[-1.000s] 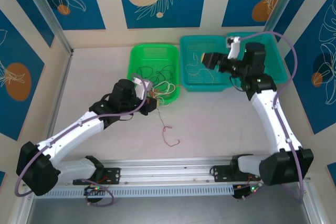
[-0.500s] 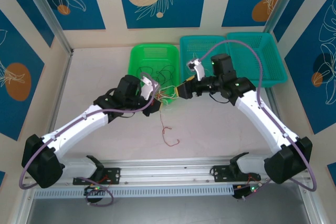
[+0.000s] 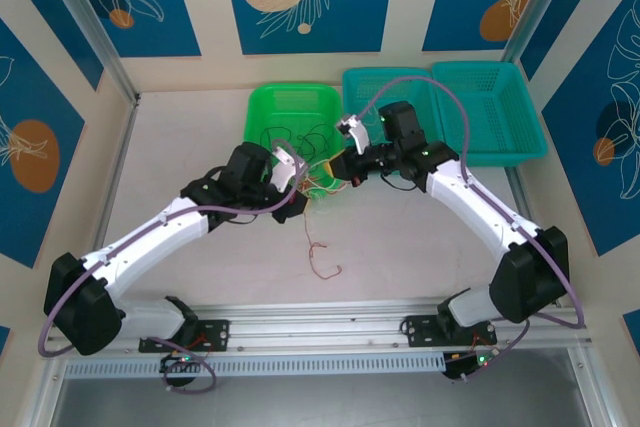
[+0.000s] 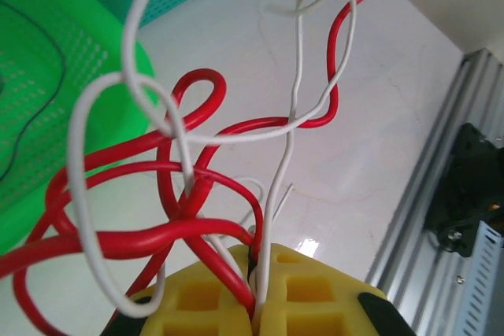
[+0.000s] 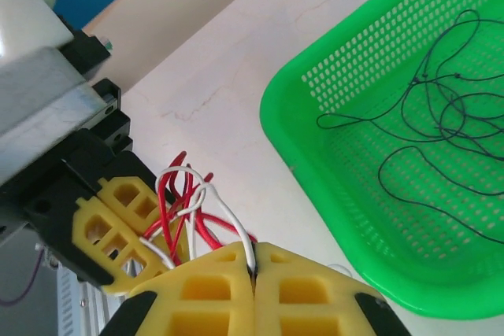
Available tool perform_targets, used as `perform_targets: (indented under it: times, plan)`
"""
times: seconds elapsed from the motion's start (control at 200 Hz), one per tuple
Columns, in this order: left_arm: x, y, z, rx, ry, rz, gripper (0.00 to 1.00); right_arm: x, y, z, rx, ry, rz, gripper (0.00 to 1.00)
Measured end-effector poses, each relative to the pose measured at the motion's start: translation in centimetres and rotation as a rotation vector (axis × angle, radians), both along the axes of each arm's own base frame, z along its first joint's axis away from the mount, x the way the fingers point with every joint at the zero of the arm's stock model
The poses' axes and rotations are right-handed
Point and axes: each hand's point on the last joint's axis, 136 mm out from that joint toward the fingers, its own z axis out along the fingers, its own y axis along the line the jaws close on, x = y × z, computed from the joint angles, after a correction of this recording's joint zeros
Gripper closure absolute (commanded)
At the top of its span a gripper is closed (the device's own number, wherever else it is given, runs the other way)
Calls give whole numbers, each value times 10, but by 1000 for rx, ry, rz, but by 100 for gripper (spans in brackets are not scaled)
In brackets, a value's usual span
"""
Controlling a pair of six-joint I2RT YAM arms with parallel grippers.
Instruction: Untangle the cables
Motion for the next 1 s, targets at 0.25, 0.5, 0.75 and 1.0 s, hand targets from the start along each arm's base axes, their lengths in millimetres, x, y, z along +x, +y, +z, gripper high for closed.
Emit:
perform_targets:
  times: [0.25,0.5,0.75,1.0]
  plan:
    - [9,22,-34,132,69,144,100,19,-86,11,75,-21,-364,100]
    - [3,34,-63,175,128,204,100,27,-170,19,160,14,-770,100]
    - [3,25,-65,115,108,211,98,29,-214,7,237,161,-988,100]
    - [-15,42,-101,139,196,265,69,38,-212,37,272,78,-965,100]
